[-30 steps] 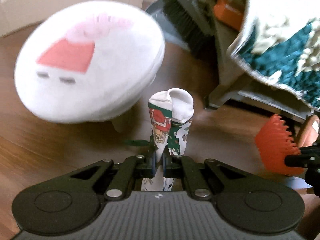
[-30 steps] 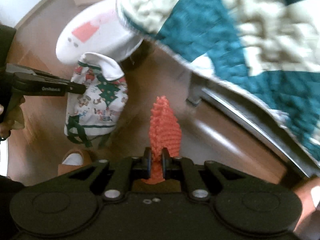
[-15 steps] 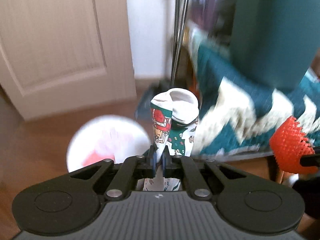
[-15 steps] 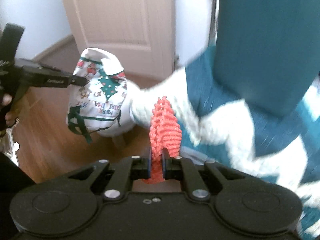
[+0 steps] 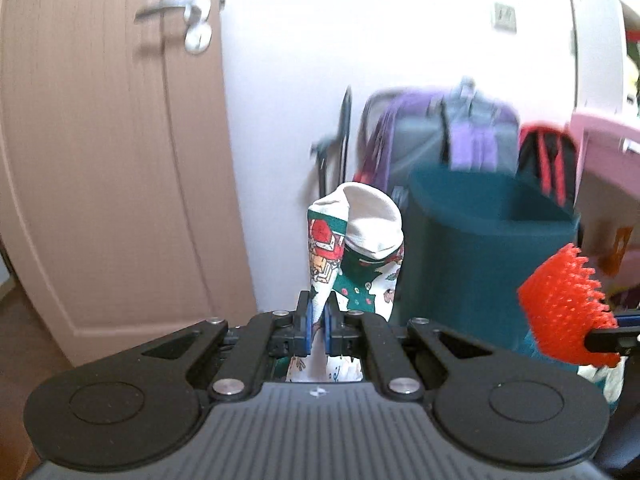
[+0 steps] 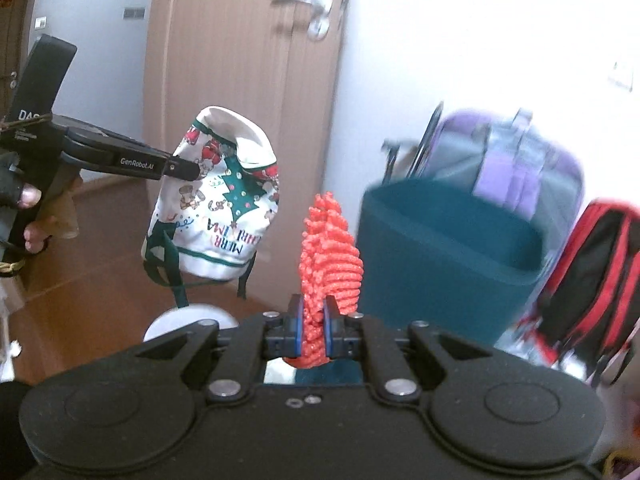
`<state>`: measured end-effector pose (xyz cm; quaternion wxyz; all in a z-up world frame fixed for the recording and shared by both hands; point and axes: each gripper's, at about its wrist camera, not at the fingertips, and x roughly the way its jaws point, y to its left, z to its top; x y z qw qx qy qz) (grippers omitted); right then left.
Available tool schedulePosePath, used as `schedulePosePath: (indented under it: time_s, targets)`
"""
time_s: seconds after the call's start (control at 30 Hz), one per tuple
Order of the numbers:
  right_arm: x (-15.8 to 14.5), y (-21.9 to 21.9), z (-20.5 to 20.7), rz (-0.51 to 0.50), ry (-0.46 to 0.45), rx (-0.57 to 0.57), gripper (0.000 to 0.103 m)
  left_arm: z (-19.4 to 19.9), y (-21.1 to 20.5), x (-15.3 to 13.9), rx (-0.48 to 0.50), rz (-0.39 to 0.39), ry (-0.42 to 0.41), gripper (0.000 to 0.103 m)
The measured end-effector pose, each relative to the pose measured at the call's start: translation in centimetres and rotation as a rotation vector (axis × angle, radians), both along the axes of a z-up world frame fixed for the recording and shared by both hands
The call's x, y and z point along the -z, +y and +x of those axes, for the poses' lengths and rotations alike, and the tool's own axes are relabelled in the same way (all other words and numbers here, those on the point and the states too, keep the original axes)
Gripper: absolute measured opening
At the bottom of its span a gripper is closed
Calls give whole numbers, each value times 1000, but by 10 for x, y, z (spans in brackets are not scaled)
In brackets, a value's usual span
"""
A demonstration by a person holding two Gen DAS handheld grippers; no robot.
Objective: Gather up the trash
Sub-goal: 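Lift both held items and carry them over the teal wastebasket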
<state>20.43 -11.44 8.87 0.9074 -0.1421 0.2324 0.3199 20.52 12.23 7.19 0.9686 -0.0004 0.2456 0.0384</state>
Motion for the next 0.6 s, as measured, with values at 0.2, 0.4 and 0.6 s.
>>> schedulePosePath:
  time_s: [0.2,0.4,0.6]
  targets:
    - [-53,-18,29,49,-92,45,8,14,-36,-88,31,31,-130,6]
    - [-85,-33,56,62,-145,79,8,52,-72,-140,75,20,-171,6]
    - [-78,-46,94,76,-129,118,8,88,-112,-159,107,21,-194,6]
